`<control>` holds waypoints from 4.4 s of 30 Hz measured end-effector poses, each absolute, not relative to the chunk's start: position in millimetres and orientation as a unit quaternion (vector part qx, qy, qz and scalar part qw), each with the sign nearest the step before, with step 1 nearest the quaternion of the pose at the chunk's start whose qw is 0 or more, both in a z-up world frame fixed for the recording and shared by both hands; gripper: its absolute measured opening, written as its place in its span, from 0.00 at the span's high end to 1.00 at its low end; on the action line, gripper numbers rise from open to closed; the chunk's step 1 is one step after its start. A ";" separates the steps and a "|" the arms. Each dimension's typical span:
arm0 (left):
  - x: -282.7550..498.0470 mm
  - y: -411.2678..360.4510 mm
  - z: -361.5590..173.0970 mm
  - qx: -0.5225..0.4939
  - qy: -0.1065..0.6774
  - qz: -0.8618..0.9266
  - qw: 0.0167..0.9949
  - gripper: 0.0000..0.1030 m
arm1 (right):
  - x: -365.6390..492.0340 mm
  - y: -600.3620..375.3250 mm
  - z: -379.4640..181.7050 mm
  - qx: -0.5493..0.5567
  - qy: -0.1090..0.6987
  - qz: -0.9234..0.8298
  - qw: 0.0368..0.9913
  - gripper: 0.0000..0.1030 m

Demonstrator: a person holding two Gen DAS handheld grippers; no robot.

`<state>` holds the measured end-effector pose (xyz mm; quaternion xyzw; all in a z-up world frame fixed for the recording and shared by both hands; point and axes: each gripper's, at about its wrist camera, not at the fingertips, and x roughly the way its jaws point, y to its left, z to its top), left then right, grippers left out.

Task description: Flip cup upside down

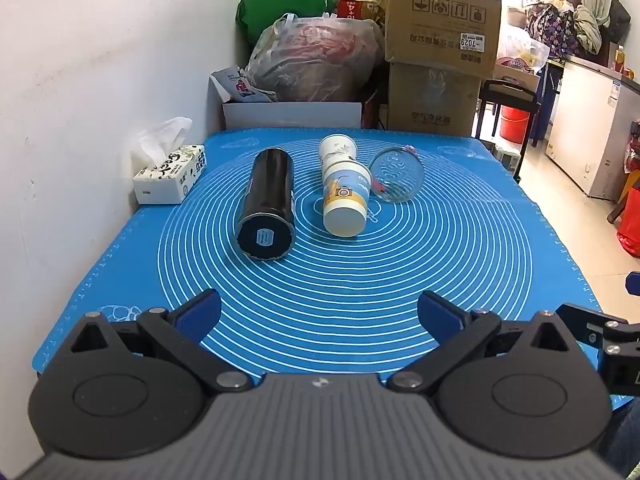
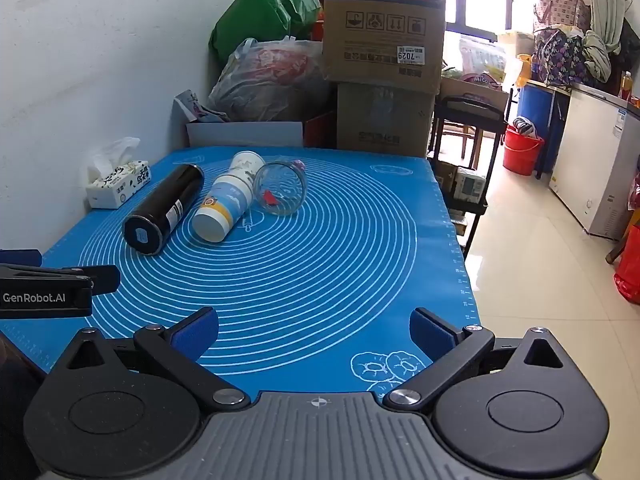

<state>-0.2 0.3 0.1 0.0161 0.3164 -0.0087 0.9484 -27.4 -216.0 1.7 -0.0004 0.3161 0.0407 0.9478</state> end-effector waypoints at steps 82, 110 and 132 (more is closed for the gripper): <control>-7.1 -0.9 15.2 0.026 0.300 -0.008 0.954 0.00 | -33.9 -218.4 8.6 0.003 0.306 0.036 0.951 0.00; 24.8 -16.9 6.0 0.056 0.284 -0.015 0.957 0.00 | -0.9 -239.1 1.5 0.022 0.300 0.024 0.953 0.00; 180.0 -57.9 -44.3 0.106 0.266 -0.014 0.958 0.00 | 95.1 -278.3 -25.9 0.045 0.306 -0.014 0.951 0.00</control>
